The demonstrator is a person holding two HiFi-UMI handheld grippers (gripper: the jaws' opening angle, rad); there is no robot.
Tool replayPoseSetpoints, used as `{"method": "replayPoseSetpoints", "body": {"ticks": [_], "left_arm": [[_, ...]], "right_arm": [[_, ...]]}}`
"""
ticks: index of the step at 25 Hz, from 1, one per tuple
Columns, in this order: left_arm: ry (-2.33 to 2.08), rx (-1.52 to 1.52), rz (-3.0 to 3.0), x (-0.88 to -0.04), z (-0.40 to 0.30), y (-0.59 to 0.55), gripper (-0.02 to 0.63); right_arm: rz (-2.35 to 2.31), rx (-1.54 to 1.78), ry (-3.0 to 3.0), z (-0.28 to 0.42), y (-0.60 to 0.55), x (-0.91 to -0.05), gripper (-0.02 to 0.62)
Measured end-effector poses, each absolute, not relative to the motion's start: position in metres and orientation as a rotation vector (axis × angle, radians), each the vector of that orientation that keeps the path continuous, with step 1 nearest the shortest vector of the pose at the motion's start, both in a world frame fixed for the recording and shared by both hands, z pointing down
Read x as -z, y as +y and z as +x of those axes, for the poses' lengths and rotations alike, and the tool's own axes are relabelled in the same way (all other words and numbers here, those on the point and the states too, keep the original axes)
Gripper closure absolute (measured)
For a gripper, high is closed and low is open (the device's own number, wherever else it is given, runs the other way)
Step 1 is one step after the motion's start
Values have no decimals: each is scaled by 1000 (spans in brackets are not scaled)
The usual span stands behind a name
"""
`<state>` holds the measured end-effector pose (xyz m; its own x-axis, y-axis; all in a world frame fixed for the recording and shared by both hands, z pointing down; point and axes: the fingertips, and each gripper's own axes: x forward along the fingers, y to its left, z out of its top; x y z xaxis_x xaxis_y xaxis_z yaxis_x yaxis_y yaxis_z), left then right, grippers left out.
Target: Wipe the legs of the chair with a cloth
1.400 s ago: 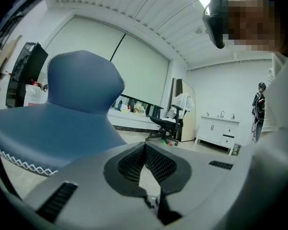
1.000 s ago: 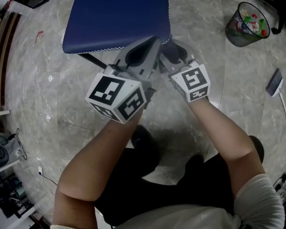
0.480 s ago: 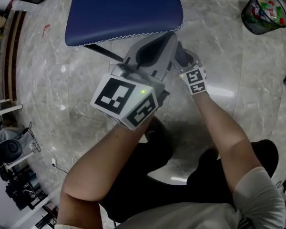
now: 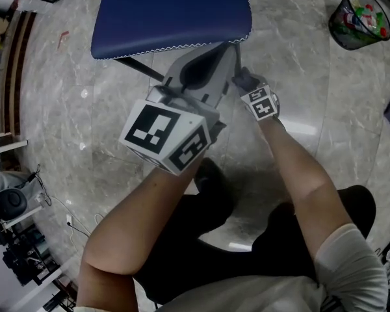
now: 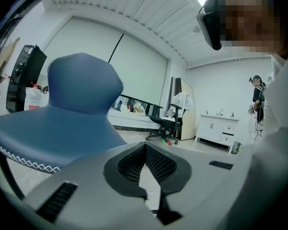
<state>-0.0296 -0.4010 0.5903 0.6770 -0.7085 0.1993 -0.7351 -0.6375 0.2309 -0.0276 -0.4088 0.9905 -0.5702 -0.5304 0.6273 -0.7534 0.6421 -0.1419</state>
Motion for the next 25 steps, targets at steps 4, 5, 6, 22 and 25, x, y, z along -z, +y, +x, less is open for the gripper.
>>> {"method": "replayPoseSetpoints", "body": {"ticks": [4, 5, 6, 22, 25], "left_arm": [[-1152, -70, 2618, -578, -28, -404, 601], [-1149, -51, 2612, -574, -27, -406, 601], [-1142, -32, 2602, -571, -27, -408, 601], [-1148, 33, 2555, -550, -36, -418, 601], [-1126, 10, 2558, -560, -34, -417, 601]], "right_arm": [[1006, -454, -2389, -27, -416, -926, 443], [1007, -426, -2411, -27, -419, -904, 443], [1008, -397, -2437, -27, -422, -880, 443], [1190, -232, -2702, -25, -431, -793, 443], [1148, -299, -2599, -21, -427, -854, 440]]}}
